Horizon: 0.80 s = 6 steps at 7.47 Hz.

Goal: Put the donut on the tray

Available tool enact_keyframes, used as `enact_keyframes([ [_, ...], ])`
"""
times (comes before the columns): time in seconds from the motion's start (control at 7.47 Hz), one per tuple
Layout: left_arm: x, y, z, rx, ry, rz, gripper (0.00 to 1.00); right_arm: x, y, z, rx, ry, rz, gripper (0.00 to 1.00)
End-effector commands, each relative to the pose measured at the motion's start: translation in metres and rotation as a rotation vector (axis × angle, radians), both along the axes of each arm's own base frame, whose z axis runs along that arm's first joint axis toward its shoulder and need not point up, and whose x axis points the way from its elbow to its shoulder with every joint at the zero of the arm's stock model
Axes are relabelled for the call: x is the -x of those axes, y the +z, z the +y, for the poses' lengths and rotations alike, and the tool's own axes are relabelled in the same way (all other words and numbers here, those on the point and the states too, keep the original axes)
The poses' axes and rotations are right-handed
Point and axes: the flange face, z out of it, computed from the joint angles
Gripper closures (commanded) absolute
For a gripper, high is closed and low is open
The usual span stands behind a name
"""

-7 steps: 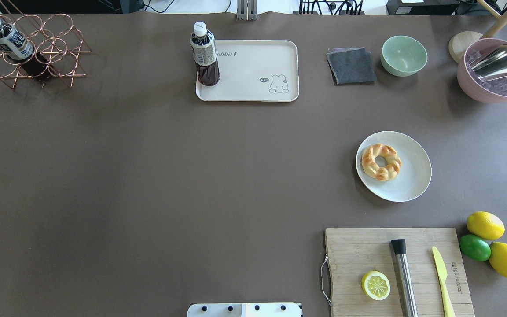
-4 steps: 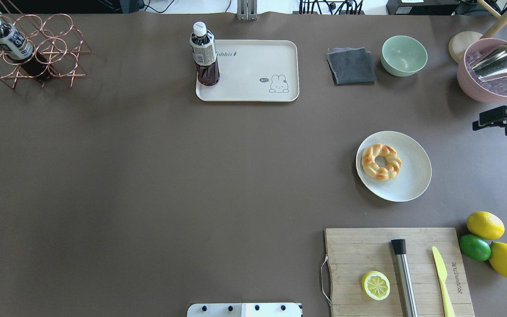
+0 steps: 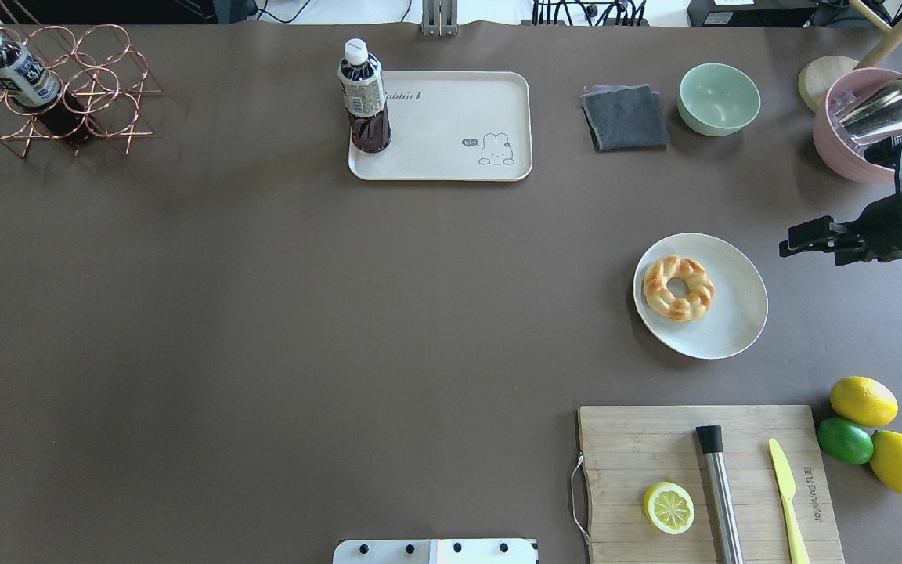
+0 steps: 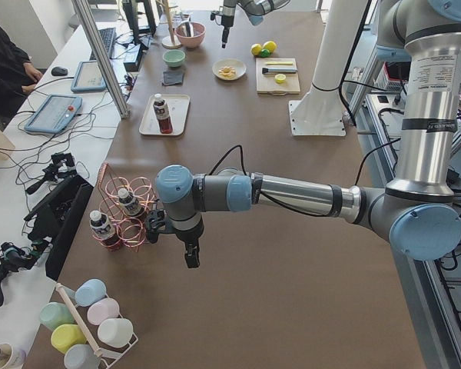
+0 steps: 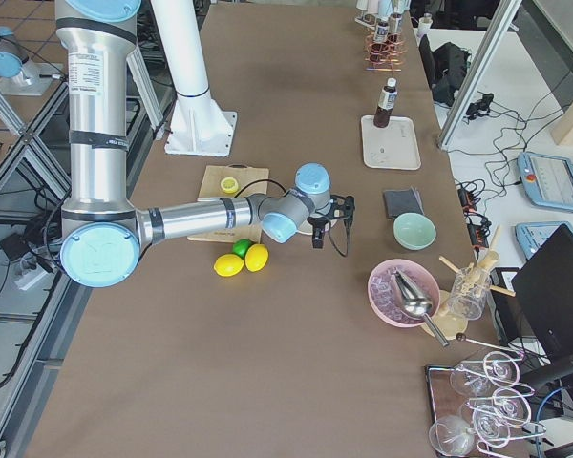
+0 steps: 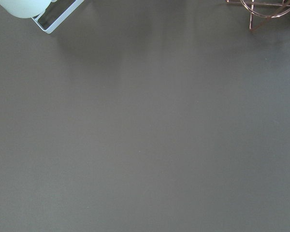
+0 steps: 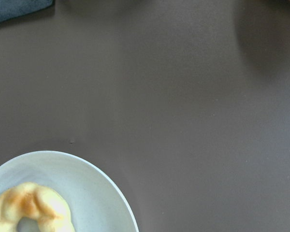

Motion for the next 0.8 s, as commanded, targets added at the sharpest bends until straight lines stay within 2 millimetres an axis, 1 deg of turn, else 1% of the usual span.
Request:
enact_keyframes([
  [0.0,0.0,-0.001,-0.001,-0.003,0.0,-0.001,0.02,0.028,0.012,0.01,0.007,-0.024,0.037,0.0],
  [0.13,0.0,-0.001,0.0,-0.001,0.0,-0.001,0.02,0.037,0.011,0.013,0.026,-0.022,0.035,0.0],
  [0.27,0.0,-0.001,-0.001,-0.002,0.001,-0.001,0.02,0.054,0.015,0.02,0.03,-0.015,0.058,0.0],
  [0.4,0.0,0.001,0.0,0.001,0.001,-0.001,0.02,0.062,0.017,0.023,0.024,-0.005,0.078,0.0],
  [0.67,0.0,0.0,0.0,-0.001,0.001,-0.001,0.02,0.071,0.023,0.027,0.026,-0.015,0.091,0.01],
])
